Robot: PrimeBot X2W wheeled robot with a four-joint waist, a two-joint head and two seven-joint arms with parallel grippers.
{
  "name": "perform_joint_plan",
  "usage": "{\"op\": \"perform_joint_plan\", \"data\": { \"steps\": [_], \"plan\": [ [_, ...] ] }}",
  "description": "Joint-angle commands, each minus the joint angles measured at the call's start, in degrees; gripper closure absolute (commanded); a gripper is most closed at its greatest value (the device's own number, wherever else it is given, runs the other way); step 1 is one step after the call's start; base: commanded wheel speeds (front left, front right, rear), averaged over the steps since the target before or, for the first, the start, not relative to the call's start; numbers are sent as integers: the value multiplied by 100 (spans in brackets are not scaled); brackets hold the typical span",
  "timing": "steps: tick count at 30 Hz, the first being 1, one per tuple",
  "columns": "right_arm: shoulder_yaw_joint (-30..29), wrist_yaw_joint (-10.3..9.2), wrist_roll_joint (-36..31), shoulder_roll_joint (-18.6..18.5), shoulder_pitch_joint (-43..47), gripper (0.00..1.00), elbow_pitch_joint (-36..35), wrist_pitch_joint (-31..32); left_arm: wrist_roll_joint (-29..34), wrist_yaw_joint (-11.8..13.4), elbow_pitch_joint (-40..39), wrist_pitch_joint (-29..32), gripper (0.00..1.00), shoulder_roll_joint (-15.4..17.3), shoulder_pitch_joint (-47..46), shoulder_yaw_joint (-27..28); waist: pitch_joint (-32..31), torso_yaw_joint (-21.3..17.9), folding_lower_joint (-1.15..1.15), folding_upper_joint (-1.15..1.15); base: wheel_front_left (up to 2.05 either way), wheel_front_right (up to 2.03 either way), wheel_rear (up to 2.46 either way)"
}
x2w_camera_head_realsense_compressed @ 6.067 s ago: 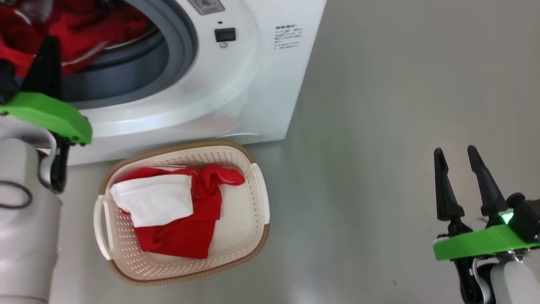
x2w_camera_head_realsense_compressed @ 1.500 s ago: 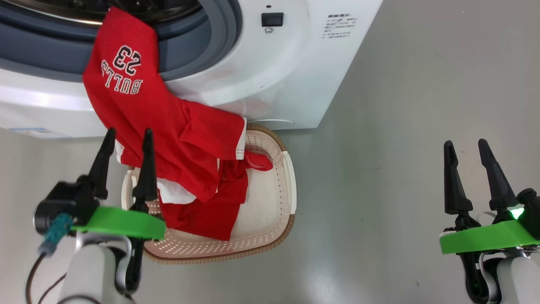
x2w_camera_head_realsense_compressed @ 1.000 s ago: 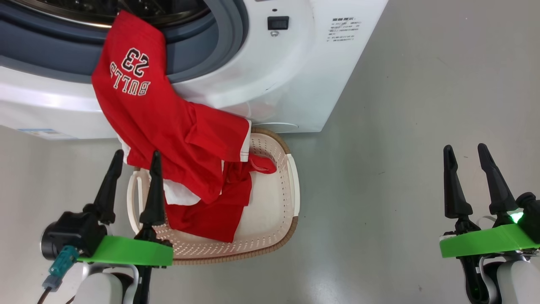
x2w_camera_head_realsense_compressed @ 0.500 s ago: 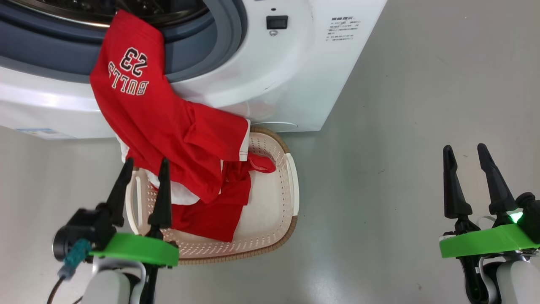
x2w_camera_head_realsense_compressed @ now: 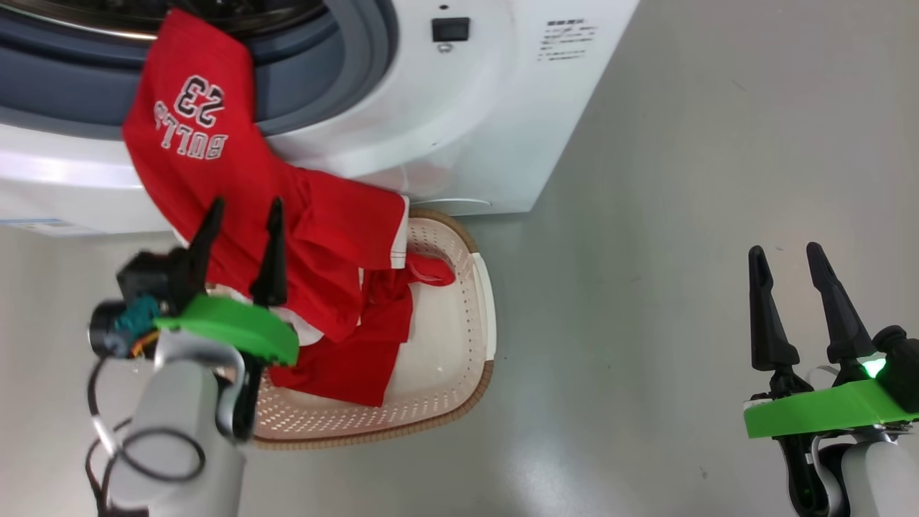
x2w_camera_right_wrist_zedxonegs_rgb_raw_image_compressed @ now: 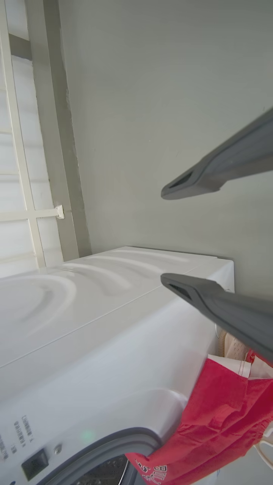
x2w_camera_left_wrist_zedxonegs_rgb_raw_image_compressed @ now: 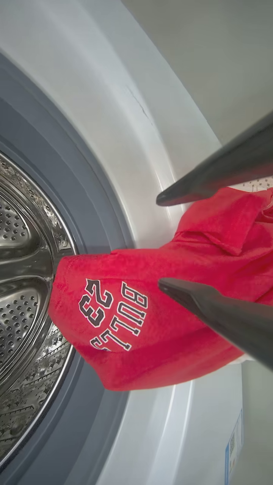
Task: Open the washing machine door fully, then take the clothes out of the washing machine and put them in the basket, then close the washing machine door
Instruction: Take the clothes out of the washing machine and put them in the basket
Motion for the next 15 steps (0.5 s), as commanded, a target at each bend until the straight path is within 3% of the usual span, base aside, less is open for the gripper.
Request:
{"op": "perform_joint_plan", "data": {
  "steps": [1, 8, 15],
  "plan": [
    [175, 36, 126, -41, -52, 0, -115, -37, -33, -26, 47, -28, 0, 157, -123, 200, 66, -71, 0, 0, 0, 0, 0],
    [249, 36, 227, -41, -144, 0, -112, -37, 115, -5, 1225, -28, 0, 294, -834, 436, 239, -313, 0, 0, 0, 0, 0],
    [271, 36, 284, -41, -218, 0, -116, -37, 222, 10, 1762, -28, 0, 499, -1282, 599, 373, -489, 0, 0, 0, 0, 0]
  ]
}}
